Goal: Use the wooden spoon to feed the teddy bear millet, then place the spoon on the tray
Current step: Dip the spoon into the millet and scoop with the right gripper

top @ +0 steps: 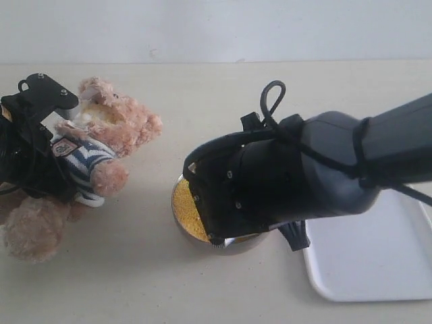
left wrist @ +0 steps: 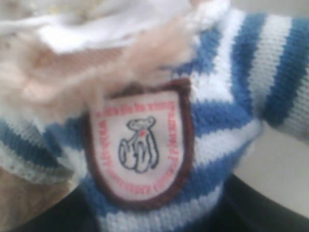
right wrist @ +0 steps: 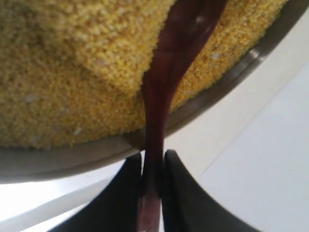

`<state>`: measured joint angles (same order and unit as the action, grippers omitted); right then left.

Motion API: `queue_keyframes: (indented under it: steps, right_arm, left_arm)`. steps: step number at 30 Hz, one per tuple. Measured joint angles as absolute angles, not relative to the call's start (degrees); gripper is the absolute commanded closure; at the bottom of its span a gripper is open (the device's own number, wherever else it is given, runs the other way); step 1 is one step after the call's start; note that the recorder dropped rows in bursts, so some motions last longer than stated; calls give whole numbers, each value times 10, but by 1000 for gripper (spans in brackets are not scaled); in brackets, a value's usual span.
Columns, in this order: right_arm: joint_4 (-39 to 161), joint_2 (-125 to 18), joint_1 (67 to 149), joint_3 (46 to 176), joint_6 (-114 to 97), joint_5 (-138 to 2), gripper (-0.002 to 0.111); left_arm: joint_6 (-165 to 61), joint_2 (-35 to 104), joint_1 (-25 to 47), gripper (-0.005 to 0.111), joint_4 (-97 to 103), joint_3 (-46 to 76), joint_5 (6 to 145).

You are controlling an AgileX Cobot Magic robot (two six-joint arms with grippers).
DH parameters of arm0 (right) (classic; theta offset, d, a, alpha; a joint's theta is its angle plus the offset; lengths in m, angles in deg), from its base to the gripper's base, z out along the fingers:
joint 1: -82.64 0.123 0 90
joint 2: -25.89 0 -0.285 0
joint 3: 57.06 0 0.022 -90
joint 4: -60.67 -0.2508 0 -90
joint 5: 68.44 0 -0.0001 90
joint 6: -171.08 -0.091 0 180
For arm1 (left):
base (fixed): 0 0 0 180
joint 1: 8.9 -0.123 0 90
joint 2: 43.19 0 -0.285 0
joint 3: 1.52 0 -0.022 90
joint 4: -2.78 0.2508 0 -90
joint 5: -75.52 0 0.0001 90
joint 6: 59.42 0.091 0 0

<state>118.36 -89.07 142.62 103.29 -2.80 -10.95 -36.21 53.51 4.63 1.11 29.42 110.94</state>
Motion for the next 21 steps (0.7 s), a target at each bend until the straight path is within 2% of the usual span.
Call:
queue_keyframes:
  steps: [14, 21]
  right_arm:
    - [1084, -863, 1426, 1035, -15, -111, 109]
    - [998, -863, 1426, 1088, 6, -90, 109]
  left_arm:
    - [-362, 535, 46, 103, 11, 294, 1109]
    - [-362, 535, 46, 103, 11, 294, 1107]
